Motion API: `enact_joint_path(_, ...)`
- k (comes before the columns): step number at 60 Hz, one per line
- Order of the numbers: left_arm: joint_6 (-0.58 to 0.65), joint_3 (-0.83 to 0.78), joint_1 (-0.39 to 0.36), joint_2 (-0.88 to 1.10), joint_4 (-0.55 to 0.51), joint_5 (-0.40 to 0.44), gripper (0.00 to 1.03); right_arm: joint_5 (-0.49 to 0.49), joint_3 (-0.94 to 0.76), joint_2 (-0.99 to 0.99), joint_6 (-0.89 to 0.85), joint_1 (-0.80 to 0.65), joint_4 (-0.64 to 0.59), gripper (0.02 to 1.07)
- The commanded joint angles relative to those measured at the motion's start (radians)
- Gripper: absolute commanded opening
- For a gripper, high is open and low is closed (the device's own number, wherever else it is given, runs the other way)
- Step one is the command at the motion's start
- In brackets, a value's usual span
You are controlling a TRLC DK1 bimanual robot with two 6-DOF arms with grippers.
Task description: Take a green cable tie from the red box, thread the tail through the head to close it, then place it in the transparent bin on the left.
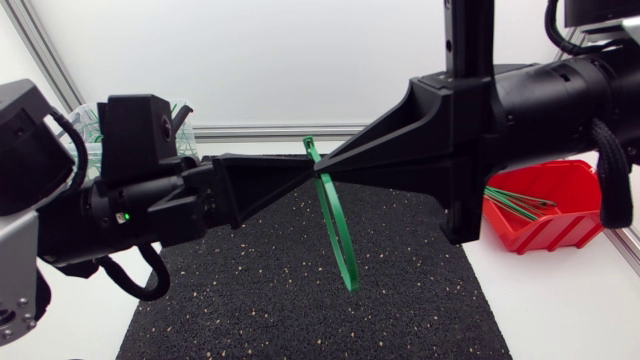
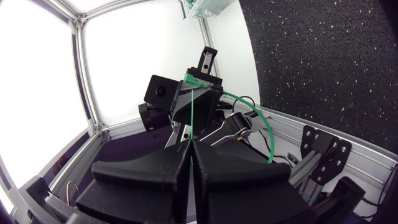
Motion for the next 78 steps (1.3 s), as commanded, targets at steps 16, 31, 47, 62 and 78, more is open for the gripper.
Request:
enact_joint_path(16, 0.009, 0.008, -0.025, -0.017, -0.007, -0.002, 0.04, 0.001, -0.026, 0.001, 0.042, -0.003, 0.029, 0.08)
enact_joint_path(31, 0.016, 0.011, -0.013, -0.005, -0.003, -0.013, 0.04, 0.001, -0.023, -0.008, 0.045, -0.002, 0.029, 0.07)
enact_joint_path(47, 0.015, 0.020, 0.004, -0.008, -0.006, -0.011, 0.04, 0.001, -0.031, -0.005, 0.046, -0.002, 0.033, 0.08)
enact_joint_path(62, 0.010, 0.026, -0.002, -0.017, -0.012, -0.011, 0.04, 0.002, -0.037, 0.012, 0.046, -0.002, 0.043, 0.08)
enact_joint_path(78, 0.010, 0.015, -0.025, -0.043, -0.027, -0.011, 0.04, 0.007, -0.040, 0.014, 0.060, -0.002, 0.063, 0.08)
